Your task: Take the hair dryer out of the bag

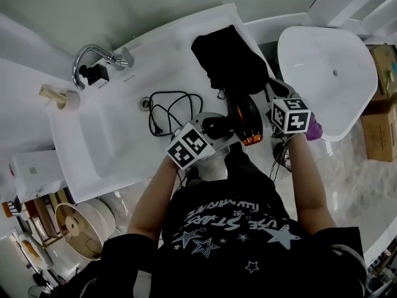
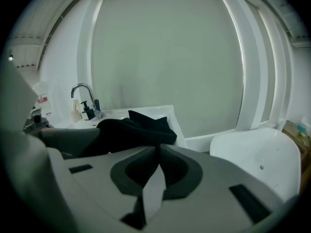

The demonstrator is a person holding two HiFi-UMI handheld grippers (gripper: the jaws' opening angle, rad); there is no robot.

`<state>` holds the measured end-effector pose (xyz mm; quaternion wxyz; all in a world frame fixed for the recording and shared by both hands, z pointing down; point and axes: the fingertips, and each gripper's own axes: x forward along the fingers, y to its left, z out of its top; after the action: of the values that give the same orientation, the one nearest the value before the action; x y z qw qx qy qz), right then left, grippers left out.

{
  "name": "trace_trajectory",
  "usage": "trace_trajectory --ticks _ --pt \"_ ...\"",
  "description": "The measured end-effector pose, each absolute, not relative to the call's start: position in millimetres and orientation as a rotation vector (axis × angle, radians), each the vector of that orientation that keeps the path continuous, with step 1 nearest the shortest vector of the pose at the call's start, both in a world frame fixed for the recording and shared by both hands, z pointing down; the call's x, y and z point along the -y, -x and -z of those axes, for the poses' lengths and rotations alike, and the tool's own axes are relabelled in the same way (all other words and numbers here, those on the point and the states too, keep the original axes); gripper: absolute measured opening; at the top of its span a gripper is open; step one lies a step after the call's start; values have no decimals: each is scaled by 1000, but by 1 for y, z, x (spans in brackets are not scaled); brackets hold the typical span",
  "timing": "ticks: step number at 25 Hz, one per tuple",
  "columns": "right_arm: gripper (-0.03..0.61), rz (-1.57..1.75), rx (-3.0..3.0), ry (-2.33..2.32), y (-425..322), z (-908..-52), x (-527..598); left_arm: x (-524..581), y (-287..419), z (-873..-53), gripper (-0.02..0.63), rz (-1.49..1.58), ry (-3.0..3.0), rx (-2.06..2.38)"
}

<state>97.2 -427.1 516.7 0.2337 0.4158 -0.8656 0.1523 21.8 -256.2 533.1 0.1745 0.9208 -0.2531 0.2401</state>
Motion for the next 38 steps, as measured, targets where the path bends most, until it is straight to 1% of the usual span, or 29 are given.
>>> trace_trajectory --ticks 5,8,13,15,21,25,32,36,38 --pt "28 -387 2361 -1166 -94 -512 420 234 -18 -522 198 -643 -2652 701" --pt "40 -376 2348 -1174 -96 -510 412 220 -17 -515 198 -614 -2660 701" --pt "122 -348 2315 -1199 -101 -511 396 200 -12 -503 198 -581 -2684 706" --pt "143 -334 2300 -1211 -103 -511 388 192 -10 -499 198 -564 -2695 692" --pt "127 -290 2267 -1287 -103 -504 360 170 -6 -490 198 -540 -2739 607" --pt "112 -288 2301 -1357 -99 -485 339 160 4 -483 198 -455 -2742 626" --pt "84 -283 2336 -1519 -94 -454 291 153 53 -470 198 -392 -2761 756" --pt "70 -330 2359 -1565 -83 -451 251 143 81 -465 198 -416 -2784 811" --pt "50 -345 2364 -1563 -77 -453 233 138 90 -462 198 -401 -2788 833"
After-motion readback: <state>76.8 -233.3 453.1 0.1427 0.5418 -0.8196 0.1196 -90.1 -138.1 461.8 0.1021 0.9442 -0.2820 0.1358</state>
